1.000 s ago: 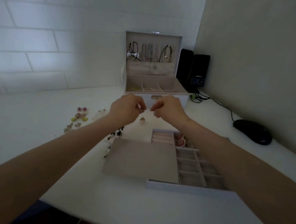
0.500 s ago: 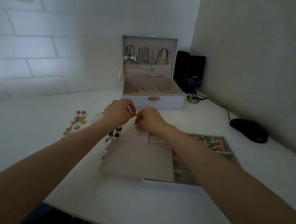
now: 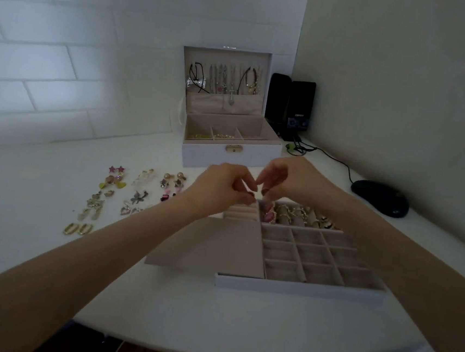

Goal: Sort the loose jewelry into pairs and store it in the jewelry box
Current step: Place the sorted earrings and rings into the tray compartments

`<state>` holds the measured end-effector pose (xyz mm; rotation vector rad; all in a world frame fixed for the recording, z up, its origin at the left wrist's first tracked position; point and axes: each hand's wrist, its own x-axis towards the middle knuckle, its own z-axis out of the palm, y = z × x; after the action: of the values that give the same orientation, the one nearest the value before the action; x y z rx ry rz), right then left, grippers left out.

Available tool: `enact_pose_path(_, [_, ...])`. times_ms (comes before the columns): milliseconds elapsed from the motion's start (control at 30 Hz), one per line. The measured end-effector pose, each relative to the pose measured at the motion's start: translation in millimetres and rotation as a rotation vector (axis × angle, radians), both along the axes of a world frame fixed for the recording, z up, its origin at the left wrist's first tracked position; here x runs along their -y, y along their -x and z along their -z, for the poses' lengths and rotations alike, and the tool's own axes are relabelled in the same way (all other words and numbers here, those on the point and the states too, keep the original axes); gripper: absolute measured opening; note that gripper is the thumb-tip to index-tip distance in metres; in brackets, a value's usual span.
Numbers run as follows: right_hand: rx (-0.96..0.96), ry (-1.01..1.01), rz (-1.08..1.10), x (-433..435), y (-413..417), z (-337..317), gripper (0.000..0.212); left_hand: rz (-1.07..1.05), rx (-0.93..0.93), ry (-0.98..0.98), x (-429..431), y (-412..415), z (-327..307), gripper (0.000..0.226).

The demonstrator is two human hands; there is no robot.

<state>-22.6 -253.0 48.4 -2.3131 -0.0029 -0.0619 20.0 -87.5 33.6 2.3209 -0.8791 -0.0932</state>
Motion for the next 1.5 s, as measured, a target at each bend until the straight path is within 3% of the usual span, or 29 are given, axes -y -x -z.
enact_pose_path(333, [0.015,0.066,0.085,13,44,27,0.039,0.097,0.078,-0.152,29,30,19,0.012])
enact_pose_path(600, [0.116,0.148,0.146,11,48,34,0.031,0.081,0.29,-0.296,35,32,29,0.015])
enact_pose_path(700, [0.088,0.144,0.141,14,47,33,0.027,0.057,0.36,-0.228,34,31,30,0.012])
enact_pose_path(833, [0.103,0.121,0.098,7,43,28,0.016,-0.037,0.25,-0.054,18,17,22,0.012])
enact_pose_path(967, [0.123,0.089,0.029,-10,27,23,0.008,-0.306,0.274,-0.002,-28,-24,10,0.011])
enact_pose_path(1067, [0.15,0.094,-0.031,-30,4,21,0.004,-0.466,0.255,-0.095,-64,-65,13,0.013])
enact_pose_path(1333, [0.134,0.178,-0.088,-87,-91,25,0.019,-0.414,0.161,-0.525,-79,-123,23,0.021])
enact_pose_path(1500, [0.054,0.266,-0.11,-111,-135,41,0.026,-0.426,0.158,-0.527,-74,-128,26,0.026])
